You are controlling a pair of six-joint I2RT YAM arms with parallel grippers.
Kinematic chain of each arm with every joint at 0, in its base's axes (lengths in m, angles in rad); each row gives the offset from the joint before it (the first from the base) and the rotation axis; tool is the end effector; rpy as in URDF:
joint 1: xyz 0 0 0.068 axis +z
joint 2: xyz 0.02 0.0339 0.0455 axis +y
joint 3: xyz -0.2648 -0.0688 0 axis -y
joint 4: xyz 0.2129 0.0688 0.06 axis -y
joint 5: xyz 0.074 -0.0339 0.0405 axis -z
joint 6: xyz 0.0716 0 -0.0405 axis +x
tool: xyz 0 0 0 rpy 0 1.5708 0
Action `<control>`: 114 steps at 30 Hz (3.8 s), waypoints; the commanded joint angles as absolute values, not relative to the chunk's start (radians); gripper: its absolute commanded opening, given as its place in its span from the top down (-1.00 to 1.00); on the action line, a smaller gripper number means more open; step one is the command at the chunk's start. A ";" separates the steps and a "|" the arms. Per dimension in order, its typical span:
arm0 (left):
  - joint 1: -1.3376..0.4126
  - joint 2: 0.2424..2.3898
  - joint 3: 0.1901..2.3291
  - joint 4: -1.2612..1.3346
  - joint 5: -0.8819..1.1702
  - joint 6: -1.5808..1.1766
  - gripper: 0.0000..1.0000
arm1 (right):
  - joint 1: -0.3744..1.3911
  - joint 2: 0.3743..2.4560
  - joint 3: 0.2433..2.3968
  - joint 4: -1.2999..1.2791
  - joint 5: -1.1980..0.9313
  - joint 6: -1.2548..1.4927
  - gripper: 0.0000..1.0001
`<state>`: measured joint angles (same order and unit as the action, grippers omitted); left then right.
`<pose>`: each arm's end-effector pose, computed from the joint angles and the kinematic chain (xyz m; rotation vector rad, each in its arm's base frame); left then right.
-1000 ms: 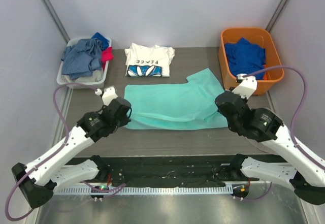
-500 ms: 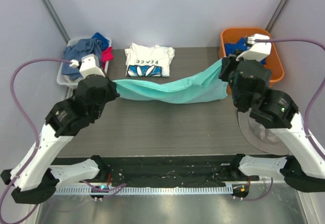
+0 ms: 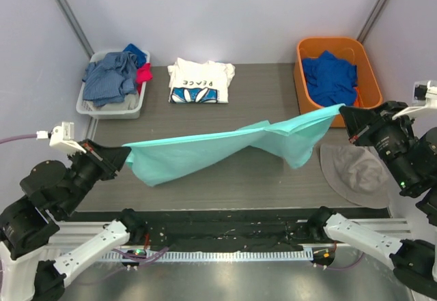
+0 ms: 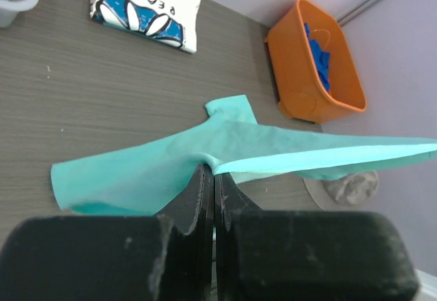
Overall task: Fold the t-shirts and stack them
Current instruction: Flatten the tshirt out
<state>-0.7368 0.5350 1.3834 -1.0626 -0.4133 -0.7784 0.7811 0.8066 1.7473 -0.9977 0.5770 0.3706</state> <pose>0.0373 0.0049 0.4182 -0.3413 1.7926 -0.7224 0.0613 0.0057 0.5044 0.1112 1.6309 0.4178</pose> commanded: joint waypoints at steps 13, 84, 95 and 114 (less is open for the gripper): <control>-0.209 0.560 1.552 -1.259 0.107 -0.617 1.00 | 0.230 0.830 2.003 -1.193 -0.040 0.370 0.98; -0.146 0.904 0.480 -0.488 -0.101 -0.873 1.00 | 0.295 0.856 0.779 -0.649 -0.048 0.499 0.98; -0.147 0.677 0.417 -0.655 -0.219 -0.977 1.00 | 0.295 0.836 0.741 -0.724 -0.086 0.589 0.98; -0.150 0.750 0.436 -0.626 -0.340 -0.994 1.00 | 0.350 0.920 0.672 -0.620 -0.012 0.684 0.98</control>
<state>-0.1486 0.7250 0.4053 -0.6758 -0.2680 -1.0126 0.3458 0.8883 0.6724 -0.7376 -0.0586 0.6548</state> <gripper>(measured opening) 0.027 0.031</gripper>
